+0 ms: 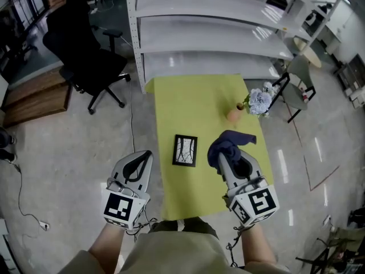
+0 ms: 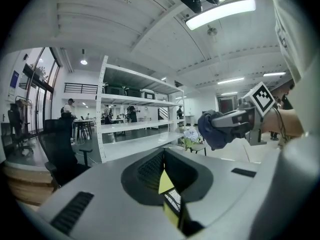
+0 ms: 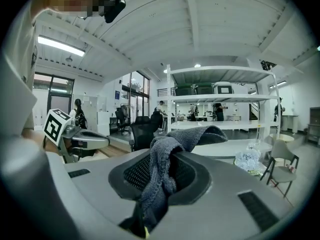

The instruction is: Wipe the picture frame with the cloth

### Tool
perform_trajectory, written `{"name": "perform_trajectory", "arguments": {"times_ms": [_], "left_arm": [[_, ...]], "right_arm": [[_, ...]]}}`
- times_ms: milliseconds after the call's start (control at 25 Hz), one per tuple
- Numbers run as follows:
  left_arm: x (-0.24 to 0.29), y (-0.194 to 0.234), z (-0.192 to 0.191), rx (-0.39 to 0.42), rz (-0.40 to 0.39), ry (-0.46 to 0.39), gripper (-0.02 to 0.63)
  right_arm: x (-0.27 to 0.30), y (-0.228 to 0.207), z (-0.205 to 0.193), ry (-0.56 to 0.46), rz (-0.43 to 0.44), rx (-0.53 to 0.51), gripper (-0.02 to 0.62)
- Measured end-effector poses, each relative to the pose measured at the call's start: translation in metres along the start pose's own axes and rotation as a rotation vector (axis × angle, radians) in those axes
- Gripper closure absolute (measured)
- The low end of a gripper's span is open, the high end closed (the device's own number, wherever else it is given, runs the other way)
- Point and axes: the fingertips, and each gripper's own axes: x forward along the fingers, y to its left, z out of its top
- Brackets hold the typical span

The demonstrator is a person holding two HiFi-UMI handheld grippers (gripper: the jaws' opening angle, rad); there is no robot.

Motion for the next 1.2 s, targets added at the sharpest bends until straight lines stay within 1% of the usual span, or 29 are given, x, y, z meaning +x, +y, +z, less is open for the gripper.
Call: {"name": "perform_trajectory", "arguments": {"times_ms": [240,360,480,560,680,880,1040,1200], "left_arm": [[0.038,-0.009,-0.025,-0.004,-0.005,0.051,0.598],[0.059,-0.011,-0.042,-0.051,-0.007,0.075,0.598],[0.079,-0.012,-0.066,-0.113,-0.019,0.107,0.598],[0.093,-0.014,-0.084,-0.120,-0.026,0.140,0.598],[0.111,-0.020,-0.113,-0.126,-0.045,0.208,0.598],[0.133,-0.022,-0.153,-0.133,-0.043,0.268,0.598],[0.144,-0.027,-0.190,-0.155,-0.068,0.335,0.599],[0.157,-0.030,-0.230,-0.191,-0.095,0.400,0.600]], "right_arm": [[0.039,-0.017,-0.019,0.046,0.093,-0.041,0.520],[0.064,-0.020,-0.031,0.082,0.153,-0.064,0.520],[0.089,-0.020,-0.040,0.100,0.217,-0.057,0.520],[0.106,-0.020,-0.050,0.118,0.247,-0.064,0.520],[0.131,-0.020,-0.071,0.157,0.282,-0.081,0.518],[0.168,-0.011,-0.109,0.223,0.334,-0.091,0.518],[0.192,-0.005,-0.156,0.297,0.358,-0.096,0.518],[0.214,-0.003,-0.199,0.356,0.366,-0.075,0.518]]}}
